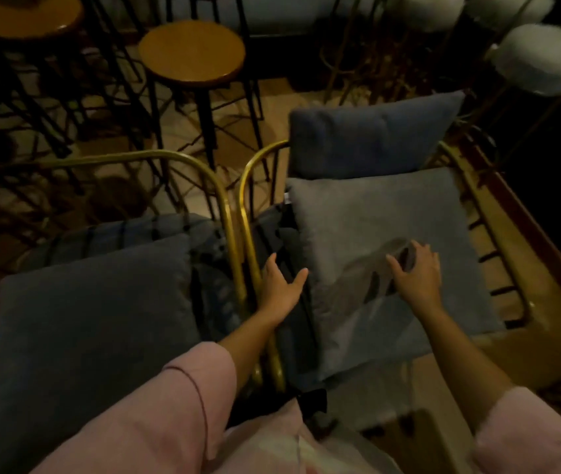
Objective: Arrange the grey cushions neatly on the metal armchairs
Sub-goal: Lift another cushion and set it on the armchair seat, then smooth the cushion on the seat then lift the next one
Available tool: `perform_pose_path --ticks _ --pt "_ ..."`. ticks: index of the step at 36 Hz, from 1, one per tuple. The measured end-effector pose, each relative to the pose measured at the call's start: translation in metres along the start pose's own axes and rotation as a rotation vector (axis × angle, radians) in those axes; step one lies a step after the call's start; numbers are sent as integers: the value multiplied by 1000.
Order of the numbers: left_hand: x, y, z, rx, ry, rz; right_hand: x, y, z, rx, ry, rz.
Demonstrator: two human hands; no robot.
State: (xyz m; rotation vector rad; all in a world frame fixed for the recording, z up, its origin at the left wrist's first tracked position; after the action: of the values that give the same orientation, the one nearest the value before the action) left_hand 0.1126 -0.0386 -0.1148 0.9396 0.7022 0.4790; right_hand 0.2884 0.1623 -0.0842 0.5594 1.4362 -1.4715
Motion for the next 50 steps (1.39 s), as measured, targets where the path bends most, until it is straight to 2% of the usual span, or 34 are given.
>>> perform_pose_path --ticks 3,5,9,15,20,24,27,31,36,40,47,50 --pt "46 22 -15 -60 -50 89 -21 46 -32 100 -50 -48" --pt "70 29 -24 -87 -20 155 -30 70 -54 147 -80 -58" --pt "91 29 -39 -218 81 138 -46 90 -91 181 -170 -80" --pt "91 26 -61 -323 207 175 -49 106 -145 168 -285 -306" --pt "85 22 -68 -356 217 198 -47 95 -161 297 -323 -494" --pt "77 22 -65 -342 267 207 -51 88 -162 382 -298 -461" --pt "62 24 -58 -314 303 263 -60 88 -165 379 -328 -468" --pt "21 25 -51 -298 398 288 -57 78 -151 328 -470 -585" --pt "-59 20 -44 -257 498 264 -29 30 -96 235 -534 -672" --pt "-140 8 -34 -279 544 265 1 -39 -57 185 -527 -715" --pt "-299 -25 -7 -268 697 329 59 -187 21 -28 -599 -744" --pt "-364 -37 0 -262 775 368 93 -248 48 -57 -618 -738"
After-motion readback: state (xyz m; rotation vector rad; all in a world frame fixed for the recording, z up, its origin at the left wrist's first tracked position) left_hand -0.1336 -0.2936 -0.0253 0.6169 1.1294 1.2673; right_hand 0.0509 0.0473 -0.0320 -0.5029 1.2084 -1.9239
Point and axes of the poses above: each hand's wrist, its own z-axis away from the middle knuckle, its own x-axis out of the palm, y = z × x, the point moved 2 cm from there along -z, towards the middle knuckle, and after that the axes turned 6 degrees about x, right-handed, at the moved point
